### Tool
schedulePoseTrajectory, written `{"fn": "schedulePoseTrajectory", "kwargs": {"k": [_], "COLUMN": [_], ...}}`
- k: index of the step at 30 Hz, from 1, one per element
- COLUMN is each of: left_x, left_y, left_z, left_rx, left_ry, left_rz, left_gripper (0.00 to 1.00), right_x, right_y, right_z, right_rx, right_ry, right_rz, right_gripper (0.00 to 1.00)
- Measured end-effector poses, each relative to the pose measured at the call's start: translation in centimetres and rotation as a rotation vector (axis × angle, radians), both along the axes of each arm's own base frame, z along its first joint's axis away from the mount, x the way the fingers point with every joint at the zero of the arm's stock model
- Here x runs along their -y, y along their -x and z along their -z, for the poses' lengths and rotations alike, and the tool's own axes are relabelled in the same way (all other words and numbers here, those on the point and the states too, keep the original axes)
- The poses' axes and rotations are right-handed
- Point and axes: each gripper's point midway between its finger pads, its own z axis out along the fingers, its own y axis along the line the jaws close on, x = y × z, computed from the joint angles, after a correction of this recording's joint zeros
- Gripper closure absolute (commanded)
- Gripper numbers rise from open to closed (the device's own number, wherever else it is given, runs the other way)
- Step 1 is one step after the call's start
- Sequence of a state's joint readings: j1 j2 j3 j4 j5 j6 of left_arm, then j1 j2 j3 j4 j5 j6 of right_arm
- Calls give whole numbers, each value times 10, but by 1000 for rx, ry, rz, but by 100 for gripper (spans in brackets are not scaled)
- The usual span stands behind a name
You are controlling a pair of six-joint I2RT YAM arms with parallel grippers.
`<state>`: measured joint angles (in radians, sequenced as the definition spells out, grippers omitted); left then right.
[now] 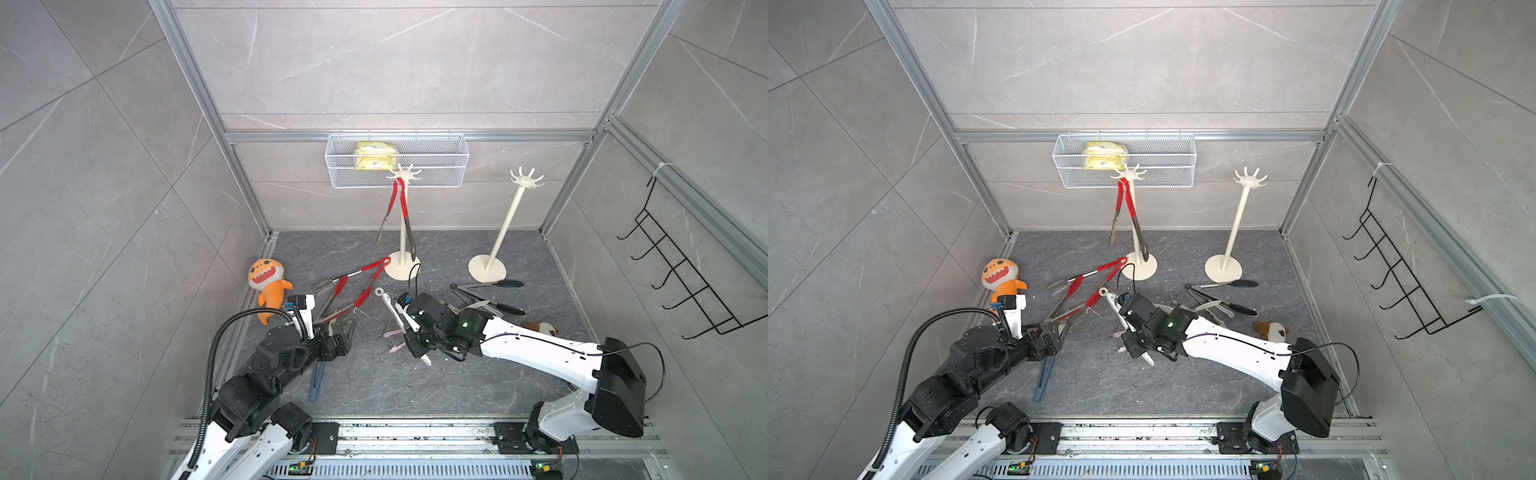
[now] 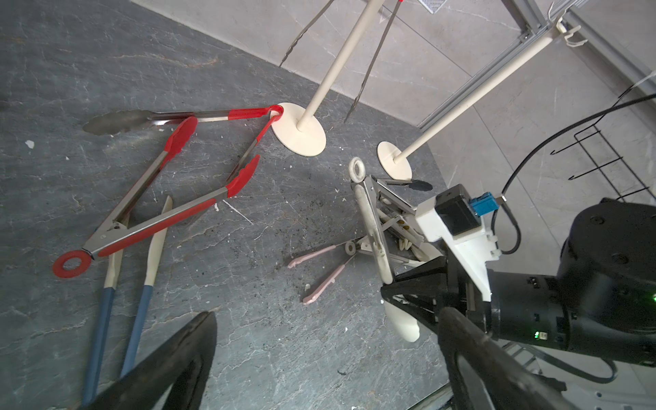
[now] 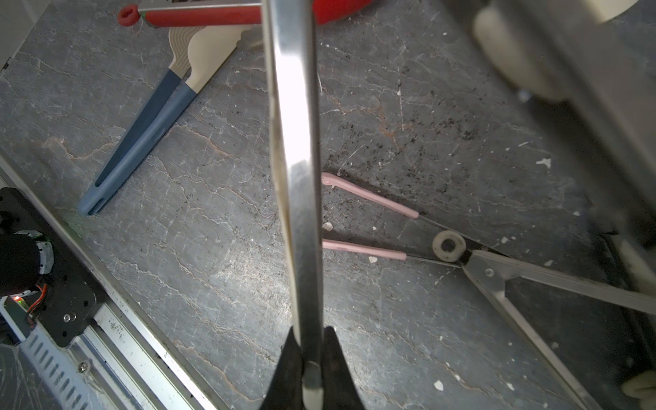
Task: Hang food tongs on kitchen utensil racks
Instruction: Pick up the food tongs from the center of the board.
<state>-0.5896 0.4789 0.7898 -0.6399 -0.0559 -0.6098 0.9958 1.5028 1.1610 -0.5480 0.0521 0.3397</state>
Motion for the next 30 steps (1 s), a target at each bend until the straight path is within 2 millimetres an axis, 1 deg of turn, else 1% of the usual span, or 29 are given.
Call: {"fn": "schedulePoseTrajectory", "kwargs": {"k": [2, 6, 9, 13, 17, 22, 26, 30], "left_x": [-4, -13, -17, -19, -18, -18, -18, -17], "left_y": [0, 3, 4, 5, 5, 5, 5, 4], "left_z": [-8, -31, -39, -39, -38, -38, -37, -30], "left_rx": [26, 103, 137, 139, 139, 138, 136, 121], "left_ry": [-25, -43, -47, -57, -58, -58, -59, -66], "left_rz": [-7, -18, -28, -29, -29, -28, -27, -23], "left_gripper": [0, 0, 0, 0, 0, 0, 0, 0], "right_x": [0, -3, -4, 0, 5, 15, 21, 26], "right_y": [-3, -9, -15, -27, -41, -64, -81, -96], "right_z": [-7, -20, -28, -39, -55, -72, -89, -110], "right_rx": [22, 56, 77, 103, 134, 155, 174, 202], "right_ry": [-11, -28, -44, -64, -91, -140, -184, -232], "right_rz": [5, 6, 15, 39, 64, 116, 148, 175], "right_gripper": [95, 95, 95, 95, 95, 95, 95, 96]}}
